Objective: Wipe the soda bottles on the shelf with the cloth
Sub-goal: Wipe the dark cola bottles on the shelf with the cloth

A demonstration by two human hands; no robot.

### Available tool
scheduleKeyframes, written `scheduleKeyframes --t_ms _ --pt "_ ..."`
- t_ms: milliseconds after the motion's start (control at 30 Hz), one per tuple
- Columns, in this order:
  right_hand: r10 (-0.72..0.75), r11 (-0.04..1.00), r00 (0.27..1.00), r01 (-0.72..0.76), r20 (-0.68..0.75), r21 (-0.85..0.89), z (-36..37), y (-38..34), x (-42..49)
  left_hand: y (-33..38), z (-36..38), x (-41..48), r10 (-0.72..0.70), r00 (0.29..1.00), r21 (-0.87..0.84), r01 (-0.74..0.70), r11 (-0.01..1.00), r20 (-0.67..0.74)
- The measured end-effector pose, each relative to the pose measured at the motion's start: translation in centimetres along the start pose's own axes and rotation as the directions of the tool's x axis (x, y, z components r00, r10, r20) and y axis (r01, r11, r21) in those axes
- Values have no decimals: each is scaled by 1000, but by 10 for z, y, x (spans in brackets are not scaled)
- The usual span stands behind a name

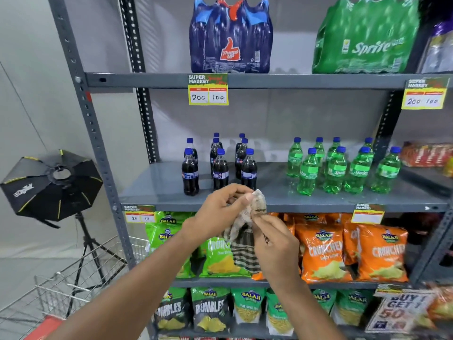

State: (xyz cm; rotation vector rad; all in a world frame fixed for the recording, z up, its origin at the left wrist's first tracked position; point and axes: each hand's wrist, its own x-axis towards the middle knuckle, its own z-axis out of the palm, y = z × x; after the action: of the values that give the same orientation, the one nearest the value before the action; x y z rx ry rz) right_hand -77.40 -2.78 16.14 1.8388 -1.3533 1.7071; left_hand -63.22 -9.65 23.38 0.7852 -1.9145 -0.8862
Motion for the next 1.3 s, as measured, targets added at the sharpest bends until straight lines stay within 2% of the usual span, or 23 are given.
scheduleKeyframes --t_ms 167,333,533,767,967,1100,1300 --pt "-3 1000 998 4 -59 19 20 12 20 -26 -35 34 -10 992 -20 8 1000 -122" --pt "-12 1000 993 13 -115 5 50 25 51 -49 -64 87 -49 987 -148 26 989 -153" --pt "0 1000 991 2 -134 10 86 36 75 -66 -83 145 -110 991 -191 94 977 -77" --pt "22 999 986 -26 -163 -20 114 51 78 -84 -79 178 -143 986 -13 145 989 91" --pt "31 999 988 -25 -153 43 137 70 87 -100 -80 183 -154 984 -122 164 979 88" --pt "70 995 990 -61 -119 83 153 81 90 -104 -79 186 -138 988 -140 147 979 71" --pt "36 993 991 -21 -126 119 165 86 97 -110 -74 193 -130 987 -167 145 975 99"
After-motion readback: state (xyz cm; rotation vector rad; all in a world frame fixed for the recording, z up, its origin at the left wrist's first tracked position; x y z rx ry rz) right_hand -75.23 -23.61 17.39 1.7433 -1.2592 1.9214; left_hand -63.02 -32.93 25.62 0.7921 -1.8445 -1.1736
